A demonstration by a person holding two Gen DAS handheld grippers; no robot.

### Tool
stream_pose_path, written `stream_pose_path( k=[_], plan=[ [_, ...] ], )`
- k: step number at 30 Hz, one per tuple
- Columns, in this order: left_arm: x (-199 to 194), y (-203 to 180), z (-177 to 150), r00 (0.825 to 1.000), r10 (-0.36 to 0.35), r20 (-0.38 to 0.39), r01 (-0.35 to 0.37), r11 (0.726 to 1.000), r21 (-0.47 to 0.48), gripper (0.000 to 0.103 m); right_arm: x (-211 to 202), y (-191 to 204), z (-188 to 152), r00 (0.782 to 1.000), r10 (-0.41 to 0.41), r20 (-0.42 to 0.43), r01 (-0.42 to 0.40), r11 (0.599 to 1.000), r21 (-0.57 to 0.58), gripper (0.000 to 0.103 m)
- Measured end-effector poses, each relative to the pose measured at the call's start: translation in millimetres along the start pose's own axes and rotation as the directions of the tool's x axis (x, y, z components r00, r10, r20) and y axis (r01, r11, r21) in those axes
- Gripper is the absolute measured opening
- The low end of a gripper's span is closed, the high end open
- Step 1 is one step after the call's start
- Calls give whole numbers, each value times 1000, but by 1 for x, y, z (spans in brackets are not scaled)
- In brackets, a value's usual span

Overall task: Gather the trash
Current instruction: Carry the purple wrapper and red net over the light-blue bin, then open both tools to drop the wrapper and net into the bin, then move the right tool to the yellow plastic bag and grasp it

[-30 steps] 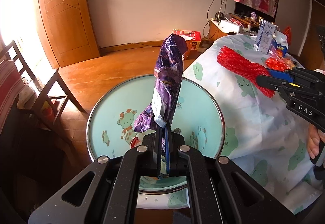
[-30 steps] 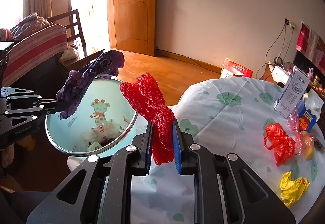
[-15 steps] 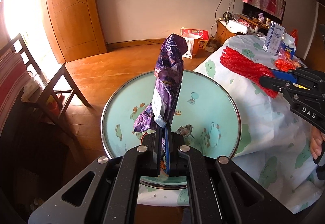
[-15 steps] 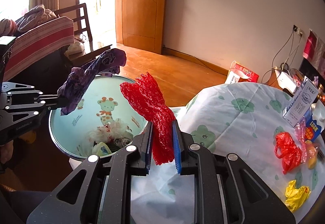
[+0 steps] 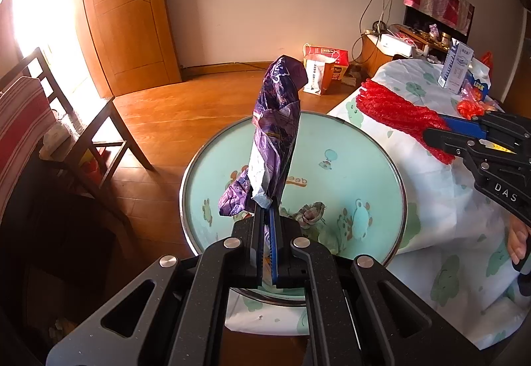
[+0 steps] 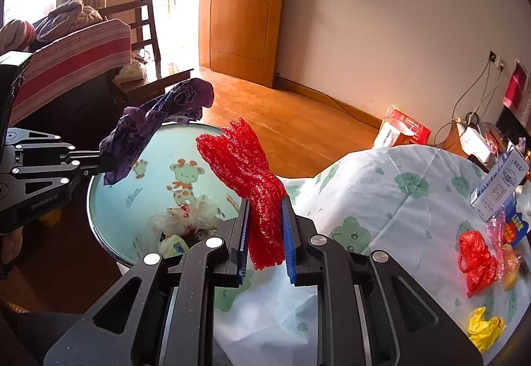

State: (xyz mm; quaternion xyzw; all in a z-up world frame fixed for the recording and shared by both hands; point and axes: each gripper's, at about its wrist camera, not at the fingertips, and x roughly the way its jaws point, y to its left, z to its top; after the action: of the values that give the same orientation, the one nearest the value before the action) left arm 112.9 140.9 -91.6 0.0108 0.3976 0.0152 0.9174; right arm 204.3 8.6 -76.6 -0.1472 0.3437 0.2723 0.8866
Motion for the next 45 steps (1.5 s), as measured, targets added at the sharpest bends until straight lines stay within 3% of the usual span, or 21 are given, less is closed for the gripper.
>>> stream_pose_path(
  k=[7, 8, 9, 11, 13, 19, 24, 27, 32, 39, 42, 45],
  plan=[
    [-1, 1, 0, 1000, -1, 1, 1, 1000, -7, 6, 5, 11, 4, 999, 35, -8, -36, 999, -31, 21],
    [-1, 2, 0, 1000, 0, 2, 0, 1000, -10, 8, 6, 13, 4, 999, 43, -7, -43, 998, -40, 25],
    [-2, 2, 0, 1000, 3, 6, -3, 1000, -14, 10, 5, 14, 4, 999, 41, -2, -41, 998, -46, 36],
    [-2, 3, 0, 1000, 7, 11, -7, 1000, -17, 31, 3, 17, 3, 999, 42, 15, -42, 998, -48, 59],
    [-3, 3, 0, 1000, 15, 17, -15, 1000, -23, 42, 5, 16, 2, 999, 43, 7, -42, 998, -42, 59],
    [0, 1, -2, 1000, 17, 9, -16, 999, -29, 52, 4, 10, -2, 1000, 24, -2, -24, 999, -21, 59],
    [4, -7, -3, 1000, 11, -2, -11, 1000, -15, 53, 0, 4, -7, 1000, 9, -1, -9, 1000, -14, 61],
    [5, -13, -3, 1000, 12, 0, -12, 1000, -3, 62, -5, -2, -12, 1000, -11, 3, 11, 1000, -7, 62],
    [9, -29, -1, 1000, 2, 5, -2, 1000, 23, 76, -21, -26, -29, 997, -81, -10, 81, 996, 29, 62],
    [19, -62, 9, 999, -51, 13, 50, 997, 55, 81, -66, -95, -69, 974, -224, -43, 228, 961, 155, 62],
    [23, -79, 14, 997, -77, 15, 76, 995, 69, 83, -91, -137, -91, 947, -313, -70, 321, 918, 234, 62],
    [28, -97, 20, 996, -92, 20, 90, 992, 83, 85, -112, -188, -116, 908, -404, -115, 418, 847, 327, 62]
  ],
)
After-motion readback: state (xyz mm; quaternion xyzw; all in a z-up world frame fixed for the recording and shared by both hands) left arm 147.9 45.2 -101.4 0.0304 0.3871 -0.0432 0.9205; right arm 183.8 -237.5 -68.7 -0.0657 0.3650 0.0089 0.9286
